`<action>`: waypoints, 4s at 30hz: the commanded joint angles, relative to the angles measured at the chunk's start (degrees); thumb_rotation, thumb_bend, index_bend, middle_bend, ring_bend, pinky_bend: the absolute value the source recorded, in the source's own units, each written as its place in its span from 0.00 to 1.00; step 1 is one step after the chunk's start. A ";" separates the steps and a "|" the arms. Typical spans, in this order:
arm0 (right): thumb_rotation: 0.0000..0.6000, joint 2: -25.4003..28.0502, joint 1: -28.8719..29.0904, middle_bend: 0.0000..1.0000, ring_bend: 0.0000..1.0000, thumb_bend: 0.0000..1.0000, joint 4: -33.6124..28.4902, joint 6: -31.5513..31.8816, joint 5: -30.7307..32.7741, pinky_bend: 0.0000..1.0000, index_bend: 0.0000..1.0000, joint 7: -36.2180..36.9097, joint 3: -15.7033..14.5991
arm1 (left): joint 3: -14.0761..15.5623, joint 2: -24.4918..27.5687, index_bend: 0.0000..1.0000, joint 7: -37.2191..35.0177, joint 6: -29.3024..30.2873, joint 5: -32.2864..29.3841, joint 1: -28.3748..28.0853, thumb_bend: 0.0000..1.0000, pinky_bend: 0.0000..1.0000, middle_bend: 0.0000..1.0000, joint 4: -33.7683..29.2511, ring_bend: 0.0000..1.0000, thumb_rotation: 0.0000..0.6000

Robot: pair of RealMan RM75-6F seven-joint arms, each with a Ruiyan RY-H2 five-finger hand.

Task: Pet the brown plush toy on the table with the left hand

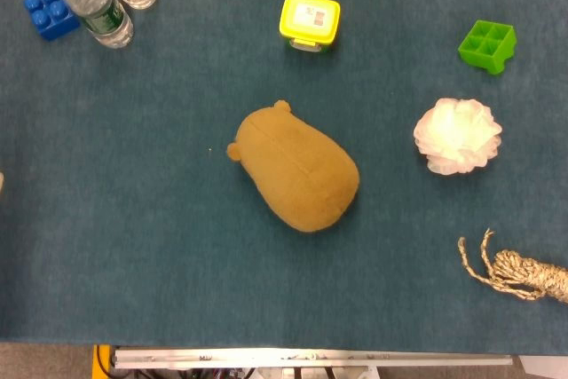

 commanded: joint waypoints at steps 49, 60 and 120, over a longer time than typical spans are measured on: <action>1.00 0.53 -0.55 0.35 0.24 0.07 -0.07 1.37 4.48 0.26 0.28 -2.16 2.61 | 5.55 -14.56 0.12 -15.89 -18.92 34.04 -32.67 0.17 0.00 0.06 8.97 0.04 0.85; 1.00 0.47 -0.47 0.35 0.24 0.07 0.64 0.55 4.86 0.26 0.28 -1.53 2.56 | 7.22 -22.52 0.11 -12.18 -16.92 37.22 -35.90 0.13 0.00 0.00 15.52 0.00 0.31; 1.00 0.54 -0.89 0.35 0.24 0.07 0.53 0.09 5.40 0.26 0.28 -1.56 2.47 | 7.85 -35.53 0.07 10.38 -17.75 28.16 -38.91 0.11 0.00 0.00 29.03 0.00 0.19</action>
